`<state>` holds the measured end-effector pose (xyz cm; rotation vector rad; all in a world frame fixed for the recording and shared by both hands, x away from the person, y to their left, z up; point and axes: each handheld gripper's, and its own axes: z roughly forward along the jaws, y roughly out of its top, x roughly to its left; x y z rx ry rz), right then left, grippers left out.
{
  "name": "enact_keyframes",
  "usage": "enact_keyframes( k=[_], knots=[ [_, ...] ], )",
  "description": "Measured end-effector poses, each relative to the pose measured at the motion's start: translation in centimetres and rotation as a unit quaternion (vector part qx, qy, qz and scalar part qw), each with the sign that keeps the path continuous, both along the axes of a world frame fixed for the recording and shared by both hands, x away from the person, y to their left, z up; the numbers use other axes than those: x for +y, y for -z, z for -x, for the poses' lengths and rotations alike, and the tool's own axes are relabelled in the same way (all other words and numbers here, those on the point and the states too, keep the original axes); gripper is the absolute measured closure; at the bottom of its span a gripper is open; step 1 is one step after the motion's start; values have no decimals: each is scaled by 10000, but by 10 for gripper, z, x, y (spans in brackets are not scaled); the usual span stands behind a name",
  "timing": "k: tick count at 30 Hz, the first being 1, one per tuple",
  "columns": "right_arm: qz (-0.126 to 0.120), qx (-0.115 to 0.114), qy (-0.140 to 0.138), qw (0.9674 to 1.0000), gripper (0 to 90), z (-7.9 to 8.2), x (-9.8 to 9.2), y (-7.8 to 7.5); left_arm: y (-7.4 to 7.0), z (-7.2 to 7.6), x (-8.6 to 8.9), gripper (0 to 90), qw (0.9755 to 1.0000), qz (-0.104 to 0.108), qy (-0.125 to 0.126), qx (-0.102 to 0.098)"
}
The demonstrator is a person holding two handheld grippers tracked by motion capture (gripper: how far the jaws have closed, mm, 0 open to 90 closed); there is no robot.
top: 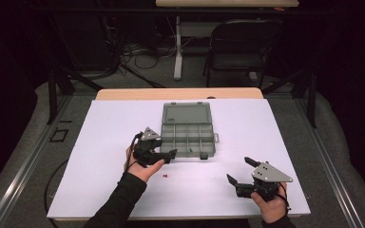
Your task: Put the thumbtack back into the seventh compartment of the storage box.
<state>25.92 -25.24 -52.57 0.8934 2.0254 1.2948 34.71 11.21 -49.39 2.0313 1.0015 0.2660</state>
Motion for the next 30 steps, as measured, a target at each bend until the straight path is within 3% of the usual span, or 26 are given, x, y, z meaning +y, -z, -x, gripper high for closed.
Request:
enact_keyframes(
  k=[11, 19, 30],
  knots=[
    [6, 25, 12, 10000, 144, 0, 1, 0, 19, 21, 22, 361, 9999, -60, -33, 89],
    [5, 9, 12, 10000, 144, 0, 1, 0, 24, 25, 22, 440, 9999, -102, 75, 50],
    [18, 17, 13, 10000, 145, 0, 1, 1, 38, 30, 22, 552, 9992, -169, 305, 184]
  ],
)
